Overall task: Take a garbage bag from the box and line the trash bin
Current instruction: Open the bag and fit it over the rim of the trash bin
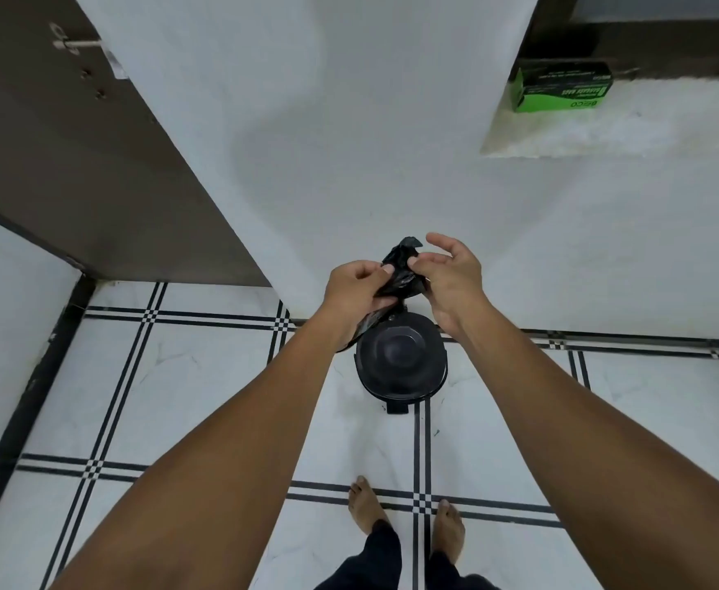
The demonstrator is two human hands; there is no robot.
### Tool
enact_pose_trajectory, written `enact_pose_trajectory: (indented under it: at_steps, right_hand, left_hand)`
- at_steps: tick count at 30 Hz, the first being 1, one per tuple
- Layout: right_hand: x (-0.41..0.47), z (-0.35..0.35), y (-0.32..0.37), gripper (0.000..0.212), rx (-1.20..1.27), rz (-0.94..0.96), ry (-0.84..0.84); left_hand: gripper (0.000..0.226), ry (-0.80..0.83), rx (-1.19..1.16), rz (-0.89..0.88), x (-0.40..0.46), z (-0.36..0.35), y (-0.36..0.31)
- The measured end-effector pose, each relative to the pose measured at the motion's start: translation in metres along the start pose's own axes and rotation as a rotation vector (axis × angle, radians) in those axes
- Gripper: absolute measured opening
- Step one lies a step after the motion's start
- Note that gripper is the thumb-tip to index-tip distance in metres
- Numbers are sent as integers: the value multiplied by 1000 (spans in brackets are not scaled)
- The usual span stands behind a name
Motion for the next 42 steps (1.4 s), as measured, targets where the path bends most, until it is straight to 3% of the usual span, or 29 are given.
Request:
enact_pose_trajectory:
  at_steps: [3, 5, 8, 11, 15, 20, 23, 26, 29, 32, 34, 37, 42]
  right_hand:
    - [6, 18, -8, 43, -85, -24, -55]
    - [6, 25, -7, 40, -325, -2, -53]
    - [3, 16, -10, 26, -747, 37, 85]
    - [-4, 8, -13, 22, -932, 26, 158]
    - [-5, 8, -8, 16, -664, -2, 109]
    - [-8, 12, -21, 25, -479, -106, 124]
    - [-13, 11, -30, 18, -346, -155, 140]
    - [-18, 6, -34, 13, -305, -164, 183]
    - [-25, 4, -36, 8, -306, -168, 213]
    - [-26, 14, -35, 22, -197, -184, 159]
    - [-23, 25, -35, 30, -80, -209, 88]
    - [-18, 40, -36, 31, 86, -245, -3]
    - [-19, 39, -48, 14, -26, -293, 67]
  left_hand:
    - [13, -147, -15, 117, 12, 16, 19]
    - [6, -171, -133, 180, 13, 18, 27]
    - [16, -126, -223, 195, 9, 8, 25]
    - [6, -174, 18, 129, 8, 11, 20]
    - [8, -252, 464, -57, 3, 29, 2]
    - [15, -556, 666, -125, -7, 73, -7]
    - [57, -527, 674, -36, -11, 72, -1]
    - [81, -209, 546, 20, -6, 39, 17]
    - [64, -41, 383, 49, 2, 20, 35]
    - [20, -75, 237, 55, 0, 23, 33]
    - [10, -77, 166, 77, -2, 29, 32]
    - [5, -98, -20, 166, -6, 40, 40]
    - [25, -212, -361, 187, -8, 45, 44]
Point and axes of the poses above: each hand's wrist, its own x-axis towards the middle knuckle, its own z-axis out of the back of the hand, y = z × x, the point moved 9 cm from there along x, towards the middle knuckle, and after that the axes turned 13 degrees about x, right-handed, at the moved point
